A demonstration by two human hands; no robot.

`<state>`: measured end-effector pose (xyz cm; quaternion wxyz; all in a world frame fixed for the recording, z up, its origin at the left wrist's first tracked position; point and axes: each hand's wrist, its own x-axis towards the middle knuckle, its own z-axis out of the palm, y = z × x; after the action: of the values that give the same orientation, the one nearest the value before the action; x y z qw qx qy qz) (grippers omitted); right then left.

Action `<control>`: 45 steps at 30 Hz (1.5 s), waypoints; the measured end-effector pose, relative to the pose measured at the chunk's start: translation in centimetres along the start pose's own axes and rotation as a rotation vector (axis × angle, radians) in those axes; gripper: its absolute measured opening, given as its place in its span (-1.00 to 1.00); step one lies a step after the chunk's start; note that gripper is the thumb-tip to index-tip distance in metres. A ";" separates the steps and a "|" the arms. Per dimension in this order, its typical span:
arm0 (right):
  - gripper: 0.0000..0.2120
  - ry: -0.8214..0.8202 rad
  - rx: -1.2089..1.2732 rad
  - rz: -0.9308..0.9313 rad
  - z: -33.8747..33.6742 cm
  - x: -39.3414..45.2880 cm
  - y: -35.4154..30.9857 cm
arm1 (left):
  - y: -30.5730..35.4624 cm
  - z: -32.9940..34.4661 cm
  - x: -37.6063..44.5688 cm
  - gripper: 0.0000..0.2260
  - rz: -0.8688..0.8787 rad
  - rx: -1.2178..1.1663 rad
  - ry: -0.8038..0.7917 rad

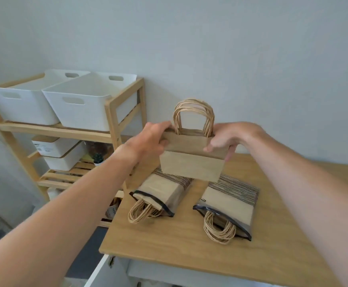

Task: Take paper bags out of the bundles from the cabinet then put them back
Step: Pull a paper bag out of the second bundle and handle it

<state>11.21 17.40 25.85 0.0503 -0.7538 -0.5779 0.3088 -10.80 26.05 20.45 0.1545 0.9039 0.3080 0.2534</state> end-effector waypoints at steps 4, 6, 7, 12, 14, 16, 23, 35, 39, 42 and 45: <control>-0.82 0.158 -0.115 -0.098 -7.1 1.1 -3.7 | -0.2 -5.2 5.9 -0.69 0.065 0.030 0.179; -0.89 0.293 -0.243 -0.139 -10.4 2.1 -6.5 | -1.0 -8.7 8.5 -0.70 0.123 0.062 0.287; -0.90 0.365 -0.302 -0.155 -11.8 2.6 -8.2 | -1.7 -10.5 9.7 -0.71 0.144 0.081 0.333; -0.70 0.603 -0.373 -0.317 -16.0 8.5 -17.5 | -7.0 -19.1 13.3 -0.80 0.110 0.181 0.500; -0.76 0.634 -0.363 -0.387 -15.8 11.7 -21.3 | -10.0 -21.3 13.4 -0.83 0.057 0.208 0.556; -0.87 0.636 -0.353 -0.450 -14.4 14.6 -24.9 | -13.3 -22.8 13.2 -0.75 -0.021 0.231 0.623; -0.77 0.622 -0.346 -0.555 -6.6 25.9 -30.3 | -26.5 -23.7 11.0 -0.81 -0.191 0.336 0.509; -0.67 0.268 -0.662 -0.352 0.3 34.7 -32.8 | -35.8 -19.9 11.3 -0.76 -0.630 0.269 -0.253; -0.24 -0.075 -0.821 -0.148 1.2 35.0 -33.9 | -37.1 -18.7 11.7 -0.63 -0.597 0.361 -0.082; -0.01 -0.048 -0.900 -0.164 2.0 36.0 -34.2 | -37.4 -18.8 11.9 -0.59 -0.542 0.345 -0.084; 0.07 -0.065 -0.921 -0.137 2.1 37.0 -34.6 | -37.7 -18.8 12.0 -0.65 -0.581 0.307 -0.075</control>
<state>-13.78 61.48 24.07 -0.2875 -0.6476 -0.7045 0.0395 -31.07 64.78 23.88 0.0935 0.7997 0.5816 0.1159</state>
